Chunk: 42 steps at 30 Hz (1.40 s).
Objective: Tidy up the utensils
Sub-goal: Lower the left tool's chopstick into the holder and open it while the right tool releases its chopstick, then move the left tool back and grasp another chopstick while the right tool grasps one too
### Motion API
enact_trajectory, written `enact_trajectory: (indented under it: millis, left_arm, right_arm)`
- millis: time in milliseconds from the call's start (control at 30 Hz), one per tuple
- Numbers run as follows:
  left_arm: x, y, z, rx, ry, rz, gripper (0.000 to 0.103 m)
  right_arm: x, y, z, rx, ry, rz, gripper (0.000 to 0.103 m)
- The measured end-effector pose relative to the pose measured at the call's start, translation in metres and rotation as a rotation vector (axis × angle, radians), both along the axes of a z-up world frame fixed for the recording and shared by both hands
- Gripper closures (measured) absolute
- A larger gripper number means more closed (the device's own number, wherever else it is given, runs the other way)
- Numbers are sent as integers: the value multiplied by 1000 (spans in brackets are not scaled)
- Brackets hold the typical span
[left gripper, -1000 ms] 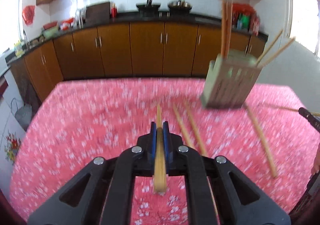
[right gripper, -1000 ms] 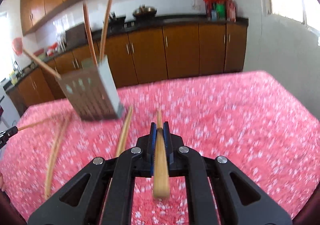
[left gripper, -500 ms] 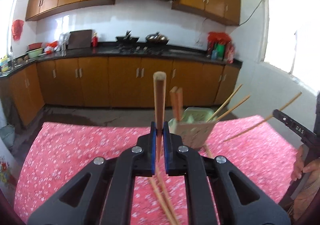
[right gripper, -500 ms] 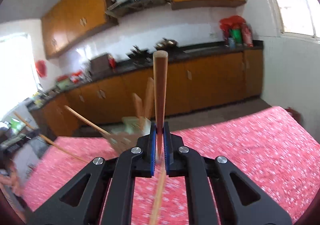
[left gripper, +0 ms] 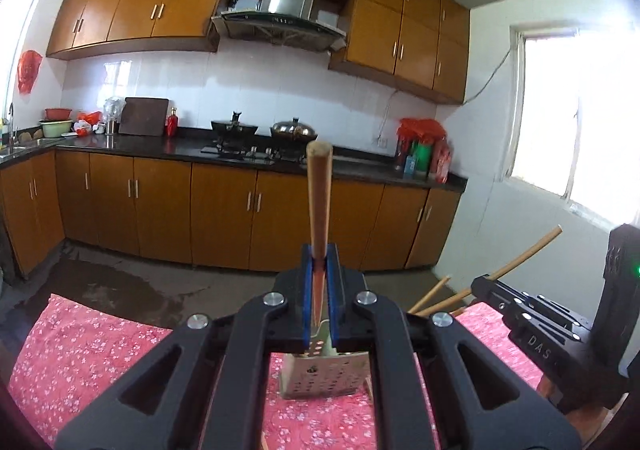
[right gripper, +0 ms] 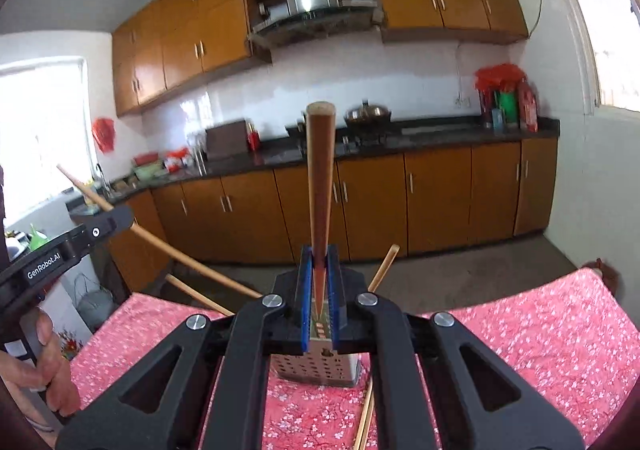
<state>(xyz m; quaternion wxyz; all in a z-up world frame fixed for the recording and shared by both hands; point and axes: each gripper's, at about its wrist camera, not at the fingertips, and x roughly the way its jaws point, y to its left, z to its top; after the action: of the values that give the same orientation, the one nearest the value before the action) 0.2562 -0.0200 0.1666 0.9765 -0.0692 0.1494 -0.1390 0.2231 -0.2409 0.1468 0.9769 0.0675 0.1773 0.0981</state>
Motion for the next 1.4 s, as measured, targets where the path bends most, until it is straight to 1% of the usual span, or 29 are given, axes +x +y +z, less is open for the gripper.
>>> enact_trajectory:
  millis: [67,133,167,267,333,367,433,500,667,767,833,867,933,1000,1133,1167,1200,1267,1400]
  left_arm:
    - [14,-8,-12,24,33,2,95]
    - [27,-12,-25,30,70,1,95]
    - [34,-14,-32,25,95,0,95]
    - [41,-10,-42,-5,125,-3,95]
    - [41,-8,-42,-10,122,2,94]
    - [40,-7,-41,-10,118,1,92]
    - [39,-2,-36,-19,104,1,89]
    - [33,2,-31,-29,85,4,84]
    - [4,20,-16,-51,45,27,78]
    - [-20,37,-19,-45,41,53,74]
    - [-35,50,-32,-20,51,89,71]
    - [-42,57,-44,-1,71,115,71]
    - [-46,68,-65,25,117,148,70]
    - [-43,77,-98,47,205,172,71]
    - [-35,85,-158,57,374,188,71]
    - [-35,85,-168,56,397,188,71]
    - [-35,85,-182,52,431,185,71]
    - [-35,83,-198,49,475,180,71]
    - [-36,75,-219,62,527,165,71]
  right_arm:
    - [15,2,-11,4,51,2,95]
    - [20,5,-18,4,77,2,95]
    - [25,7,-22,4,88,1,95]
    - [29,7,-27,17,102,8,94]
    - [30,7,-27,15,102,7,92]
    - [29,6,-27,15,97,5,88]
    - [26,2,-24,20,86,2,85]
    - [21,0,-18,23,66,-2,85]
    - [-10,-7,2,16,-18,-30,85]
    - [-31,-24,3,11,-36,-71,85]
    - [-44,-38,-11,3,-2,-112,85]
    - [-47,-44,-19,-3,19,-128,85]
    - [-49,-58,-51,-8,114,-164,85]
    - [-44,-66,-93,-3,240,-174,85]
    - [-37,-59,-169,26,457,-109,85]
    - [-35,-53,-189,39,511,-84,85]
    - [-34,-49,-201,49,540,-65,87]
    - [-33,-38,-220,50,589,-44,87]
    - [-32,-21,-228,29,605,-18,87]
